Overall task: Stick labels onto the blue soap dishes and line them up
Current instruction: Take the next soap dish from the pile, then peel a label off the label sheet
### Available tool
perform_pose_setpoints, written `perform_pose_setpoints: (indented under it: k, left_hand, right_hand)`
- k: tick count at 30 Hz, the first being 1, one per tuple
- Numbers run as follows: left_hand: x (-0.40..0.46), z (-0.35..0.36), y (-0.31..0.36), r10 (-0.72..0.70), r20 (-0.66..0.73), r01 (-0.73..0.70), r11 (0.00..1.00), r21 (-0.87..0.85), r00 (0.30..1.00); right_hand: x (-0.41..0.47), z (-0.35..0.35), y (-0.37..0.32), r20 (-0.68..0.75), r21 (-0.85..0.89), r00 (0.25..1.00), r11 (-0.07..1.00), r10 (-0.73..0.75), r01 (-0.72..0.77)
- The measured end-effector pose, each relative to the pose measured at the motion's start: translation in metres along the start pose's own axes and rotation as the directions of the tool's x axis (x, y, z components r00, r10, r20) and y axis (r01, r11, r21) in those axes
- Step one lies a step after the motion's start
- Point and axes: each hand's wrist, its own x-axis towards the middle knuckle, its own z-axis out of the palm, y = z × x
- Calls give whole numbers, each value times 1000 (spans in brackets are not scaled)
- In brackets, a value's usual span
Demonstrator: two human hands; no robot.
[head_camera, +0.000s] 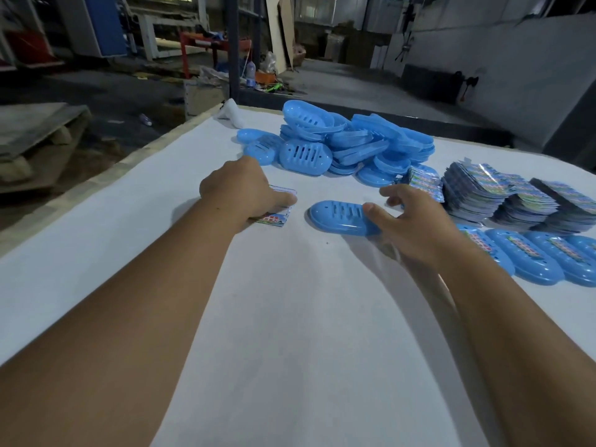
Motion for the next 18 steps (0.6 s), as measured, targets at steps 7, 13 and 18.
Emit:
perform_pose_setpoints:
  k: [7, 13, 18]
  left_hand:
    - [-4, -5, -3, -15, 111, 42, 967, -253, 994]
    - [-2, -5, -2, -34, 81, 56, 957, -286, 996]
    - [3, -4, -3, -85, 160, 156, 843, -514, 984]
  right_hand:
    - [-3, 1, -3, -1, 22, 1000, 1000, 11, -11]
    - [-5, 1, -7, 19, 9, 1000, 1000, 9, -9]
    - [-6, 0, -10, 22, 8, 1000, 1000, 15, -15]
